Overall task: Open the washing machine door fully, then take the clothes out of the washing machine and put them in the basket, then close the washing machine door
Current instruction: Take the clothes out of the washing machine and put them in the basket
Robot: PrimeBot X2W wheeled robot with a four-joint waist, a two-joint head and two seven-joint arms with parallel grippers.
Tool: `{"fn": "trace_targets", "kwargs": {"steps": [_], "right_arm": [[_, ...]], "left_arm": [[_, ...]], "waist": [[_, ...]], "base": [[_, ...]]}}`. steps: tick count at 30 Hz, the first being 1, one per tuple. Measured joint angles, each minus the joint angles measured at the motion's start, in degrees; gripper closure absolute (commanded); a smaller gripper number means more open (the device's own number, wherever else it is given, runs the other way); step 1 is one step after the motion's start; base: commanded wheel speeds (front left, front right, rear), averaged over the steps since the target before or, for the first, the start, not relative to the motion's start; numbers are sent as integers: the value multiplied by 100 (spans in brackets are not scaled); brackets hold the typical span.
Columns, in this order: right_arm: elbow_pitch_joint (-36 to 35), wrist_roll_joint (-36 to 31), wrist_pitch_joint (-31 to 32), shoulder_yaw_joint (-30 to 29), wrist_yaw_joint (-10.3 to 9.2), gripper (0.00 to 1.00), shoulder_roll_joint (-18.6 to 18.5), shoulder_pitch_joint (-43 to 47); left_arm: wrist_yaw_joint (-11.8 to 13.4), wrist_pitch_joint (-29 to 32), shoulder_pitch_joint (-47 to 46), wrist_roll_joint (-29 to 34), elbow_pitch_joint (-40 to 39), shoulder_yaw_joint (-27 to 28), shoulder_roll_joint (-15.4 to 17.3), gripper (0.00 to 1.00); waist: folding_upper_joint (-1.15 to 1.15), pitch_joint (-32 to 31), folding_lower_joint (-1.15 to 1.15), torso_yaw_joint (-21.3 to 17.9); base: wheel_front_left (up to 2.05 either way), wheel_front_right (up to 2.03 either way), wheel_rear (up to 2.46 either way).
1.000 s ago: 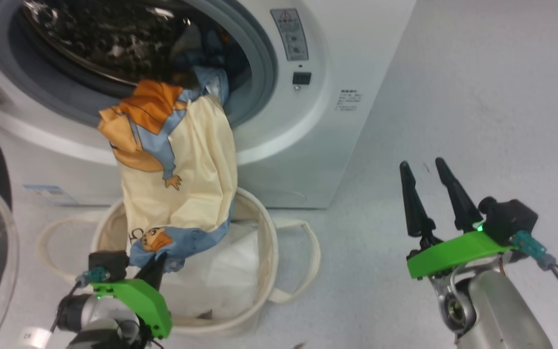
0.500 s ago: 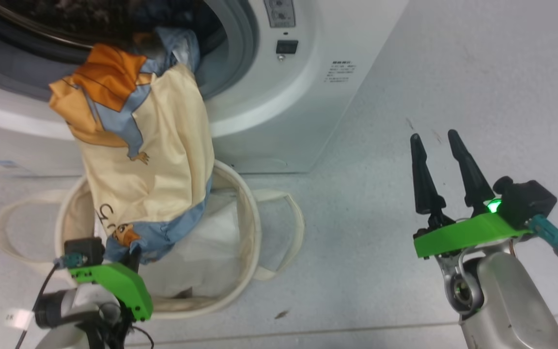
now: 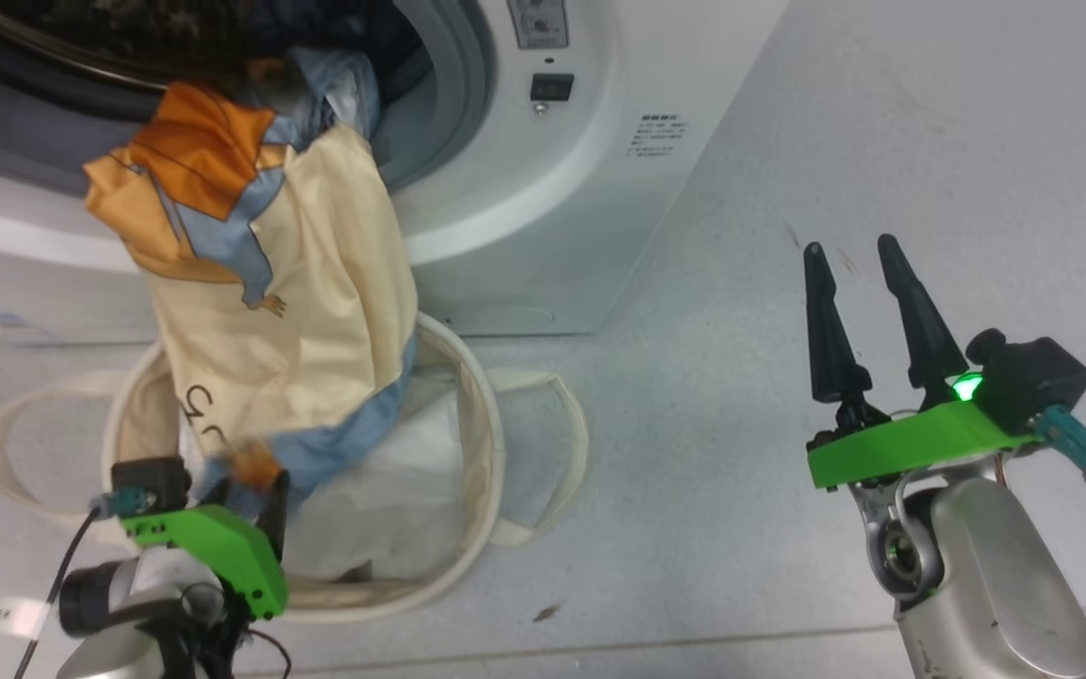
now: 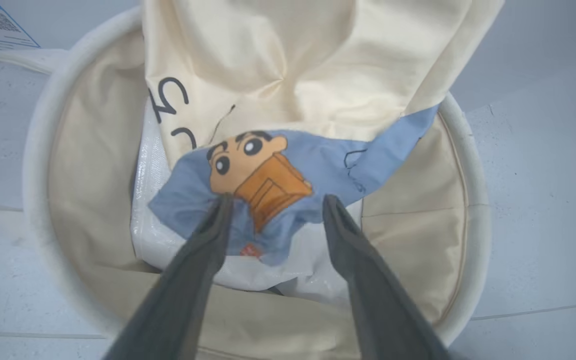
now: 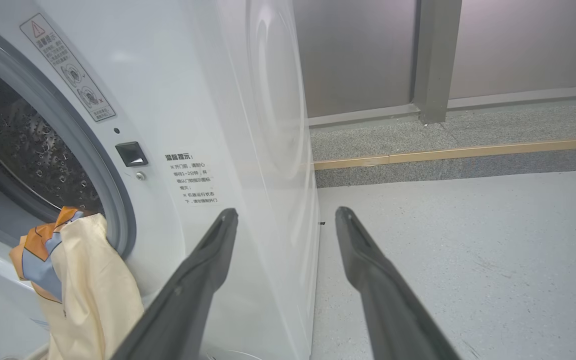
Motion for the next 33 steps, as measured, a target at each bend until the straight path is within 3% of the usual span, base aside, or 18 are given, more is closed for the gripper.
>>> {"fn": "trace_targets", "kwargs": {"steps": [11, 15, 20, 28, 33], "right_arm": [[377, 58, 0, 160, 0, 0, -1, 112], [475, 112, 0, 221, 0, 0, -1, 284], [601, 116, 0, 233, 0, 0, -1, 516], [649, 180, 0, 323, 0, 0, -1, 652], [680, 210, 0, 367, 0, 0, -1, 736]], "left_arm": [[0, -328, 316, -123, 65, -65, 100, 0], [0, -376, 326, -409, -541, 299, 301, 0], [14, -382, 370, -38, -1601, 983, 735, 0], [532, -383, 1284, 706, -3242, 1677, 943, 0], [835, -375, 1823, 703, -3988, 1849, 1060, 0]], "waist": [[0, -757, 0, 130], [0, -1093, 0, 177], [0, -1445, 0, 277], [0, -1864, 0, 354], [0, -1991, 0, 351]], "base": [[0, 0, 0], [0, 0, 0], [0, 0, 0], [0, 0, 0], [0, 0, 0]]}}
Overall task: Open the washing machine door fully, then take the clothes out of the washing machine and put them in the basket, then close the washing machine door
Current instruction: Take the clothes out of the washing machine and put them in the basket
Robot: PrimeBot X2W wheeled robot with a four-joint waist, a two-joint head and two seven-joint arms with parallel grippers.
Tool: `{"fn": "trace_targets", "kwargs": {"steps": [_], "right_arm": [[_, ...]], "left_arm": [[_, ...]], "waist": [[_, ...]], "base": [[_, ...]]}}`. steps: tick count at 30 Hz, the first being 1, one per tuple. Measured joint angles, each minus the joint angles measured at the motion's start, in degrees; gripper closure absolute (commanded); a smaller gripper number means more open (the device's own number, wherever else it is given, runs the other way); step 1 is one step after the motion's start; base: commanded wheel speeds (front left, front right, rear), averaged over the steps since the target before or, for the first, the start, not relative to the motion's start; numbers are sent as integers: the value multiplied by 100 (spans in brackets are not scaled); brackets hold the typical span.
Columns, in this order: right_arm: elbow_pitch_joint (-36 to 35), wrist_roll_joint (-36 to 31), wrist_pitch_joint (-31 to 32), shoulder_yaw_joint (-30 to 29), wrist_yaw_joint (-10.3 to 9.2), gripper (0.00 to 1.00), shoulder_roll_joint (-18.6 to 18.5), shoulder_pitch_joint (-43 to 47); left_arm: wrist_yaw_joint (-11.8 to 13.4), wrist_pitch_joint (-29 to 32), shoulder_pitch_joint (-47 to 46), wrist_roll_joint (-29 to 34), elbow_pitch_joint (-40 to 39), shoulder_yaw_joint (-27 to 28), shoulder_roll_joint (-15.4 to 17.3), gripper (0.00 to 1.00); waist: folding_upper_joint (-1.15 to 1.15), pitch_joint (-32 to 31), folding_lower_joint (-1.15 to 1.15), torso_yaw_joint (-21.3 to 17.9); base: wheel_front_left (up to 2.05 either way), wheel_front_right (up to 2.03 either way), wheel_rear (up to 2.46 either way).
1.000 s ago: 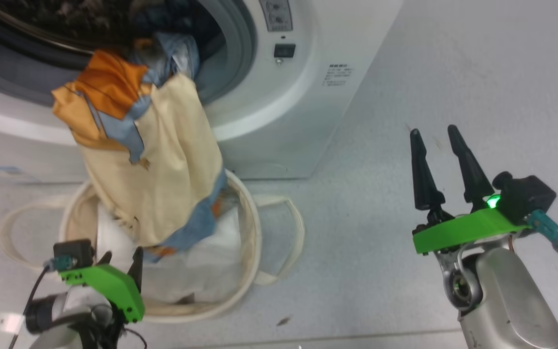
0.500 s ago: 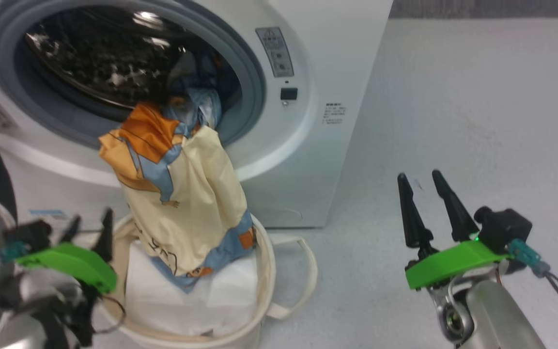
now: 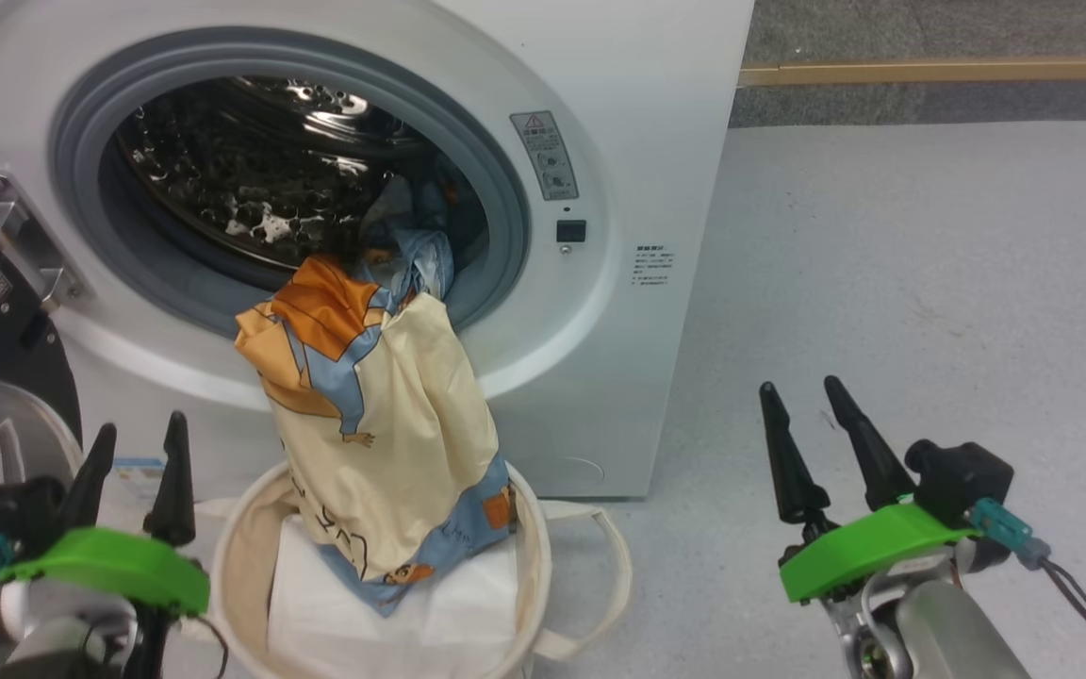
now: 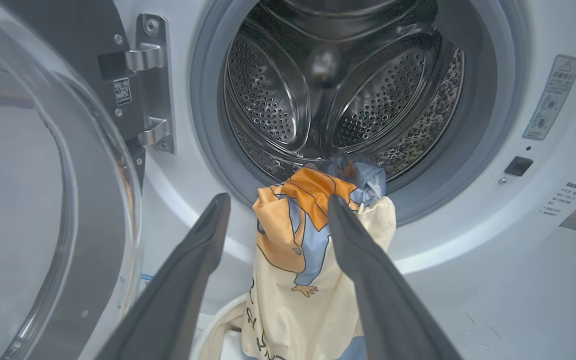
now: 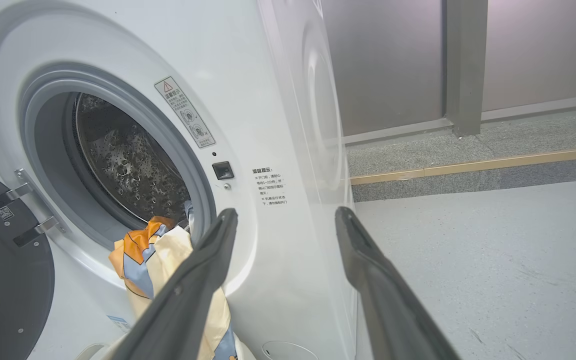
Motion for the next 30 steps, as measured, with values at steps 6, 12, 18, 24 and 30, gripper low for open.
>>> {"fn": "trace_targets", "kwargs": {"steps": [6, 12, 18, 24, 30], "right_arm": [[66, -2, 0, 124, 0, 0, 0, 11], [111, -102, 0, 121, 0, 0, 0, 13], [158, -170, 0, 136, 0, 0, 0, 22], [170, -169, 0, 143, 0, 0, 0, 21], [186, -168, 0, 168, 0, 0, 0, 20]], "left_arm": [[561, 209, 793, 94, -1061, 38, 346, 0], [911, 393, 1384, 100, -1777, 159, 503, 0], [1049, 454, 1566, 81, -1993, 220, 555, 0], [1087, 426, 1566, 7, -2040, 370, 583, 0], [1034, 410, 1566, -45, -2063, 359, 583, 0]], "waist": [[0, -91, 0, -3], [0, -169, 0, -40], [0, -204, 0, -73], [0, -197, 0, -105], [0, -165, 0, -119]], "base": [[0, 0, 0], [0, 0, 0], [0, 0, 0], [0, 0, 0], [0, 0, 0]]}}
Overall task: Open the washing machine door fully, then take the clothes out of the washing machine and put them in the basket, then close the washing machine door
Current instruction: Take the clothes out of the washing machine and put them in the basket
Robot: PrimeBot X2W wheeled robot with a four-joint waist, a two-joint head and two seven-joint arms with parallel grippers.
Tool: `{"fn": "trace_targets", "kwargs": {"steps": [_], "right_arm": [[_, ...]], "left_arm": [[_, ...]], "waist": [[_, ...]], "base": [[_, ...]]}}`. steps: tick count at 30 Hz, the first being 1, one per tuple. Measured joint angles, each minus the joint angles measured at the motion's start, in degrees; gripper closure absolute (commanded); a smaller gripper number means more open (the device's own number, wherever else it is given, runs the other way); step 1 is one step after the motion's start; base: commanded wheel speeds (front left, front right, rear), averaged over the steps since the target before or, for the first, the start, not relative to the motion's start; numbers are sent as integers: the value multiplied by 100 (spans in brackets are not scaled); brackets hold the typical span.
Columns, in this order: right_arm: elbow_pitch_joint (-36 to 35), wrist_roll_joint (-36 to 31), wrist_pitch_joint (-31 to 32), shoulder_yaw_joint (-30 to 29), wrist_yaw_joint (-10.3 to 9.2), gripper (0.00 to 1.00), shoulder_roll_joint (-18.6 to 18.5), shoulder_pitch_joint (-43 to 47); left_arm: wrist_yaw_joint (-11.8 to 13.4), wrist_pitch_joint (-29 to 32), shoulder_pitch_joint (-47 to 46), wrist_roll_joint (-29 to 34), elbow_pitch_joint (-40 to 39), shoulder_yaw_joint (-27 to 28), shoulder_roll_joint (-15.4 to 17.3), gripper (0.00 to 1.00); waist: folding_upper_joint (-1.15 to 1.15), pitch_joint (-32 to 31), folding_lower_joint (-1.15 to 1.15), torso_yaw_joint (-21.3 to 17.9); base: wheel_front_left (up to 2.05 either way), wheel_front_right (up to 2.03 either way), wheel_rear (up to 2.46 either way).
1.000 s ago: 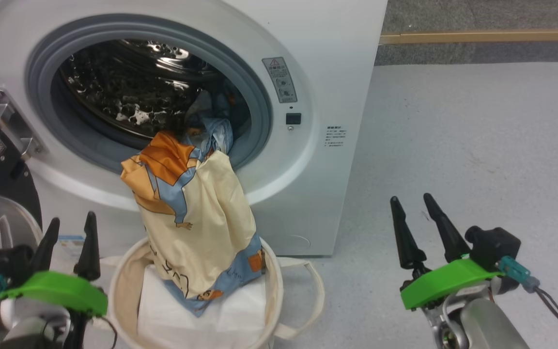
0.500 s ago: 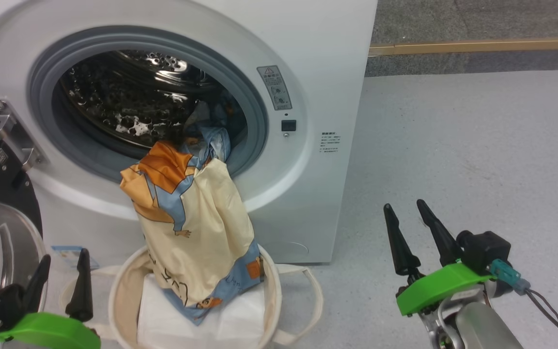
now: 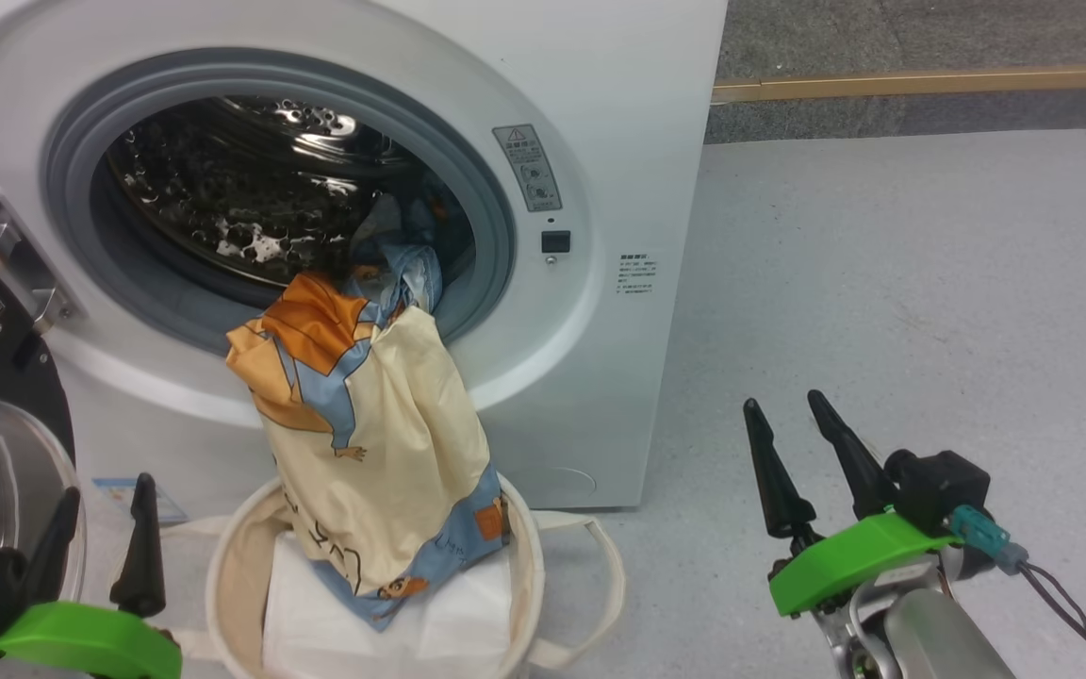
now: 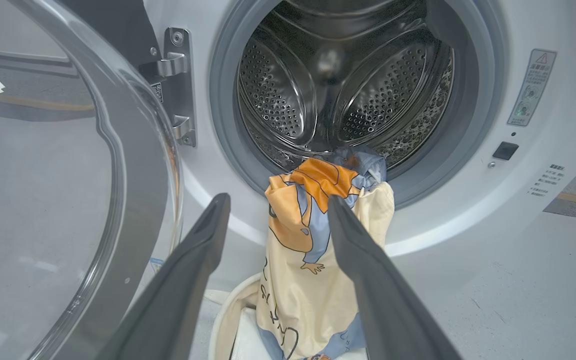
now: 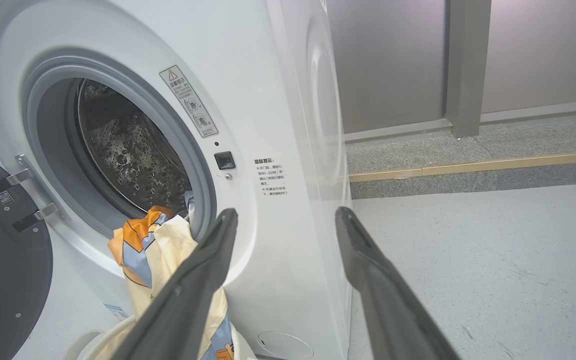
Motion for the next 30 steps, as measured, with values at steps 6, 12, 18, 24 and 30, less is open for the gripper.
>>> {"fn": "trace_targets", "kwargs": {"steps": [6, 12, 18, 24, 30], "right_arm": [[5, 1, 0, 2, 0, 0, 0, 0], [4, 8, 0, 12, 0, 0, 0, -1], [4, 8, 0, 18, 0, 0, 0, -3], [4, 8, 0, 16, 0, 0, 0, -3], [2, 8, 0, 18, 0, 0, 0, -4]], "left_arm": [[-2, 1, -2, 0, -12, -47, 0, 0], [-3, 1, -10, 2, -7, -124, 0, 0], [-3, 2, -32, 2, -2, -144, 0, 0], [-23, 2, -50, 2, 7, -160, 0, 0], [-59, 90, -177, 4, 103, -292, -1, 0]], "waist": [[0, 8, 0, 6], [0, 18, 0, -3], [0, 43, 0, -12], [0, 58, 0, 2], [0, 99, 0, -8]], "base": [[0, 0, 0], [0, 0, 0], [0, 0, 0], [0, 0, 0], [0, 0, 0]]}}
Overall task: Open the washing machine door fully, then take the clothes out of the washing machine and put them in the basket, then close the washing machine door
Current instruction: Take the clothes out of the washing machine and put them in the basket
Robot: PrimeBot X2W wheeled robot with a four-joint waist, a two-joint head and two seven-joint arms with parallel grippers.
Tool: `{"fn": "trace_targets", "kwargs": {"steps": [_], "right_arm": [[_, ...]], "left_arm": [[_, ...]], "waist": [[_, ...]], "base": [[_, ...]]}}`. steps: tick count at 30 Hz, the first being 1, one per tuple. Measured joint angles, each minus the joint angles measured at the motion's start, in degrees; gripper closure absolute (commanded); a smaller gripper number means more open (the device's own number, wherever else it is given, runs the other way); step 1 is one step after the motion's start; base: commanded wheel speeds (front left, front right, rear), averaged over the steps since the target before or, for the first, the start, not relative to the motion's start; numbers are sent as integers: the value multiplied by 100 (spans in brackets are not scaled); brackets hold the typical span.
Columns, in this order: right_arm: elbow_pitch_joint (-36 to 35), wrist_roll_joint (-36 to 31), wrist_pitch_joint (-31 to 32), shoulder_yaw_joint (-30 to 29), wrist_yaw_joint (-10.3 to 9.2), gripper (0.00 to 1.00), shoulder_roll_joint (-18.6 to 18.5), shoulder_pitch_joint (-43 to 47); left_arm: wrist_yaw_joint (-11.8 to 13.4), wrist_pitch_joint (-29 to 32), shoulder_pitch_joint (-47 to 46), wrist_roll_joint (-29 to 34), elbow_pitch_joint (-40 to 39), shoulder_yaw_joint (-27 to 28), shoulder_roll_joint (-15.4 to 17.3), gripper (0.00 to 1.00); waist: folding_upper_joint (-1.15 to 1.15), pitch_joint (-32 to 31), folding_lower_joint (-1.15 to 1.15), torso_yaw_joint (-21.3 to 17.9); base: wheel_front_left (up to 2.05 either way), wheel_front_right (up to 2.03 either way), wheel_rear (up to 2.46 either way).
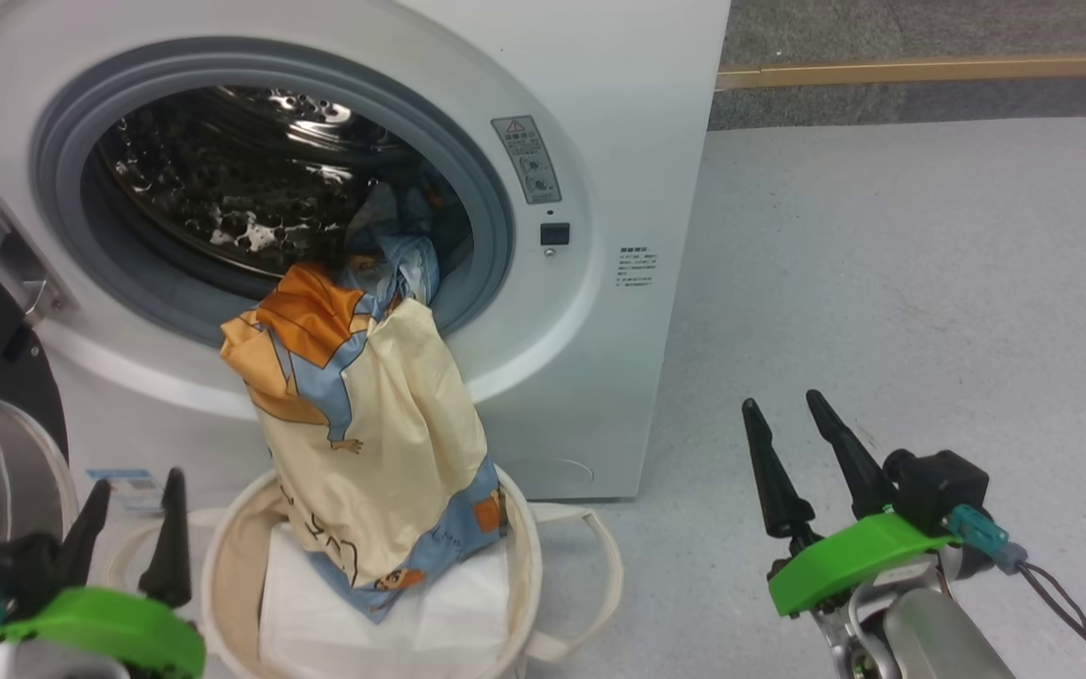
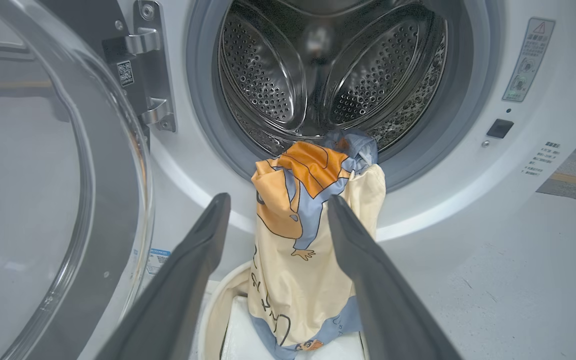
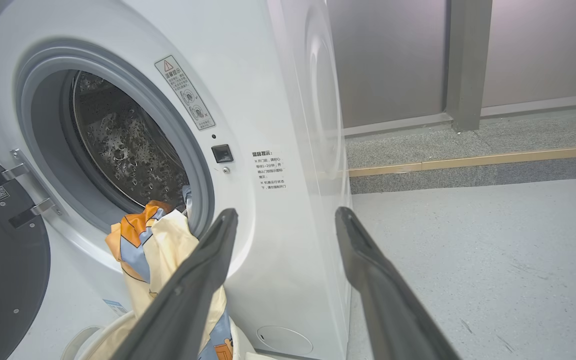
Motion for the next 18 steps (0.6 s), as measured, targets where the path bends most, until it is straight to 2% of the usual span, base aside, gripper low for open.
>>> {"fn": "trace_targets", "kwargs": {"steps": [5, 9, 18], "right_arm": [[-1, 0, 0, 11, 0, 0, 0, -13], [-11, -1, 0, 23, 0, 0, 0, -55], [-283, 8, 0, -18, 0, 0, 0, -271]], "left_arm": [[-200, 163, -482, 32, 325, -288, -62, 0], [-355, 339, -1057, 77, 751, -531, -252, 0], [-810, 617, -2746, 482, 2197, -1026, -556, 0]], "waist": [[0, 86, 0, -13], [0, 202, 0, -45], [0, 787, 0, -153]], "base": [[0, 0, 0], [0, 0, 0], [0, 0, 0]]}}
